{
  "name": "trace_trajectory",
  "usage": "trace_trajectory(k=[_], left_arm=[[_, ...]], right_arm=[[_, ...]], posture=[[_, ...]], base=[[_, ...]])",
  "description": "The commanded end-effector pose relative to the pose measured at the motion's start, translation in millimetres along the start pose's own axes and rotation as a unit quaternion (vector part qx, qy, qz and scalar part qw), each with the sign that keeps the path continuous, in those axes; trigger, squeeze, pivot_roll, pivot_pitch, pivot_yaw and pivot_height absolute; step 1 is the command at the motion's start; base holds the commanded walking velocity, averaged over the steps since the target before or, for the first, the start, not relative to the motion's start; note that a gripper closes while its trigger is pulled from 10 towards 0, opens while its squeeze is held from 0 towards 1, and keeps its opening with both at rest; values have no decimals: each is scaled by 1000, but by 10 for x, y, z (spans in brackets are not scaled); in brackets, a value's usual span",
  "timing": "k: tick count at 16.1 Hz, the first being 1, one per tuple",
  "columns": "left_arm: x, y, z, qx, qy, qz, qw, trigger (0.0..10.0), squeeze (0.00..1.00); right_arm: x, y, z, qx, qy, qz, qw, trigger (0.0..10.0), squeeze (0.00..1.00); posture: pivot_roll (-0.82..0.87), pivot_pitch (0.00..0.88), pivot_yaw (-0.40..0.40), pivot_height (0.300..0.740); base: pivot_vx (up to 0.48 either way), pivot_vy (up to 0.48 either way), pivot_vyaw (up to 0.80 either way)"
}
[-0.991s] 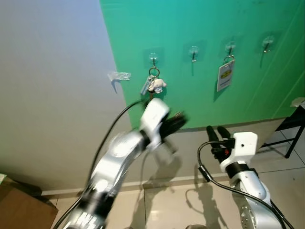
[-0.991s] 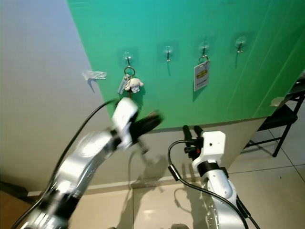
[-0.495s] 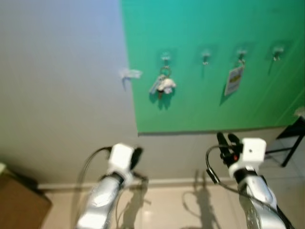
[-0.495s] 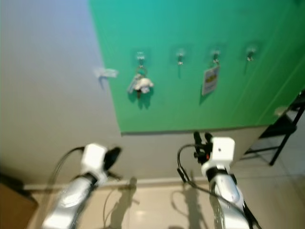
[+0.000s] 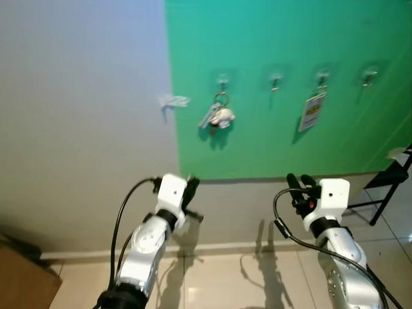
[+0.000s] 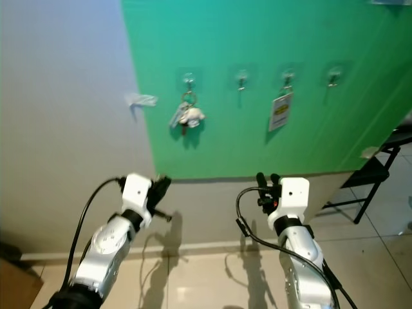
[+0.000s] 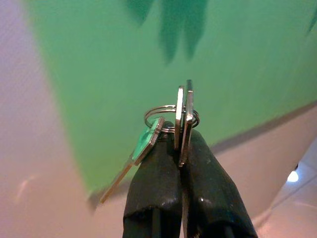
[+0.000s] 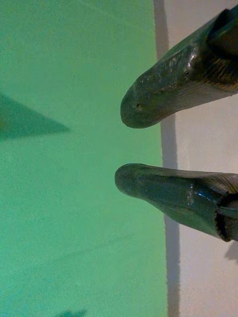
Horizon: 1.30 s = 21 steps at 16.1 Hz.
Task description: Hang keys on a hook
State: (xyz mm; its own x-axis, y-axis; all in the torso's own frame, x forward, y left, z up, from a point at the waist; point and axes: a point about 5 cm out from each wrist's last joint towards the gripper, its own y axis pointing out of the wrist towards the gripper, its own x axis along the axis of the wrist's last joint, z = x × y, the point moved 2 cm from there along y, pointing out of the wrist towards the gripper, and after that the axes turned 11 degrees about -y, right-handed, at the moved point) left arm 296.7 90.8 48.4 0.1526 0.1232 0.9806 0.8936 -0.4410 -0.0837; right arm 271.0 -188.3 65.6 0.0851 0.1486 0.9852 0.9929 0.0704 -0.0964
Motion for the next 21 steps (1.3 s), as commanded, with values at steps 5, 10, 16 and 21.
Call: trace_trajectory(k=[5, 10, 16, 21], left_arm=[[73, 43, -127, -22, -2, -12, 1000, 0, 0], [133, 68, -106, -21, 0, -14, 1000, 0, 0], [666, 388, -192, -177, 52, 21, 983, 0, 0], [1431, 698, -256, -255, 5, 0, 967, 0, 0]], right_arm=[[-40, -21, -46, -10, 0, 2, 1000, 10000, 0], [-53, -4, 16, 3, 1, 4, 1000, 10000, 0], [-42, 18, 95, 13, 5, 0, 1000, 10000, 0], [-32, 39, 149, 14, 13, -3, 1000, 10000, 0]], posture=[[-171, 0, 16, 740], [-164, 1, 16, 740], [-155, 3, 18, 740], [-181, 0, 45, 740]], base=[[0, -463, 0], [0, -190, 0], [42, -71, 0], [0, 0, 0]])
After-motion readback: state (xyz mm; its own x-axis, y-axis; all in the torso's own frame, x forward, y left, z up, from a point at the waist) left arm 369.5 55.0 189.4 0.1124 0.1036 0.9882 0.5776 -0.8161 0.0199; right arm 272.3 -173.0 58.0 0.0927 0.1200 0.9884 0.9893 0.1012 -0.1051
